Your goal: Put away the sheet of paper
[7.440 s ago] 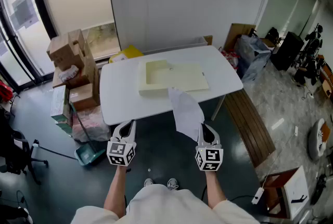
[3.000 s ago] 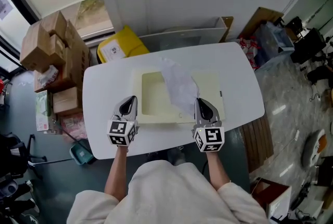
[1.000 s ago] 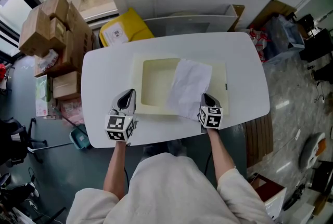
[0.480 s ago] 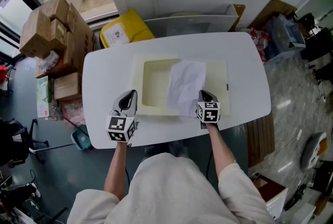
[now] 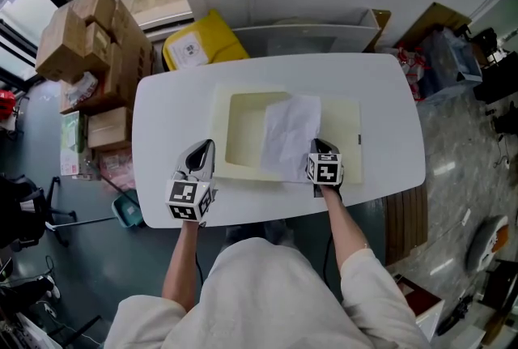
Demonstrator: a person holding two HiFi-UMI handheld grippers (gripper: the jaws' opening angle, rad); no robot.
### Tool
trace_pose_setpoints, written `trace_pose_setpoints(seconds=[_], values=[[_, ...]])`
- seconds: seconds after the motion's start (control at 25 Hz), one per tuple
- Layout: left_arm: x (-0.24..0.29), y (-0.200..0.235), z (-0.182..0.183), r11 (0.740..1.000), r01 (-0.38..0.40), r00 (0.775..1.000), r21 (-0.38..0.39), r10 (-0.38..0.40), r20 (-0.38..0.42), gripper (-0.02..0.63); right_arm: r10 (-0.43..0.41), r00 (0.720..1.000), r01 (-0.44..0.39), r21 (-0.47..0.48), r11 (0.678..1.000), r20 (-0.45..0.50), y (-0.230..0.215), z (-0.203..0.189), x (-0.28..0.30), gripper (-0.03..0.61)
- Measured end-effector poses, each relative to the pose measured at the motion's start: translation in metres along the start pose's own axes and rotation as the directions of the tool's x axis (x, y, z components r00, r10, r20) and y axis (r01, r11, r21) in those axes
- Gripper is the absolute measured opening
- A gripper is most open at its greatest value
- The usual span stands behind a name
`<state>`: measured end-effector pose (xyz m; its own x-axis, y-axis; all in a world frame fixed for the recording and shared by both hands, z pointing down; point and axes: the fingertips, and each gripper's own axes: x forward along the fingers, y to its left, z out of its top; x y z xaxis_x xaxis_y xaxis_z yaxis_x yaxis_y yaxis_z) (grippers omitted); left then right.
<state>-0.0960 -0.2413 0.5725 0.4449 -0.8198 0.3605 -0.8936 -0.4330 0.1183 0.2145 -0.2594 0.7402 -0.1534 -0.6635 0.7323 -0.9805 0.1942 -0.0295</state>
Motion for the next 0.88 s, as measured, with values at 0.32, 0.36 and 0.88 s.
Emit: trace_pose_setpoints(seconds=[0.32,0.36,0.88], values=[[0.001,0.004,-0.001,1.0,-0.018,1.0,-0.009,0.018,-0.004,0.005,0.009,0.997,-0.009,-0.004,1.0,-0.071,0.003,-0.003,0.017,0.005],[0.001,0.003,-0.002,1.0,-0.02,1.0,-0.01,0.02,-0.005,0.005,0.014,0.997,-0.013,0.007,1.0,-0.075,0.003,-0.004,0.018,0.005],[0.004,0.014,-0.005,0.999,-0.036,0.999,-0.031,0.036,-0.01,0.005,0.087,0.992,-0.083,0.049,0.995,-0.086,0.043,0.009,0.036,0.005]])
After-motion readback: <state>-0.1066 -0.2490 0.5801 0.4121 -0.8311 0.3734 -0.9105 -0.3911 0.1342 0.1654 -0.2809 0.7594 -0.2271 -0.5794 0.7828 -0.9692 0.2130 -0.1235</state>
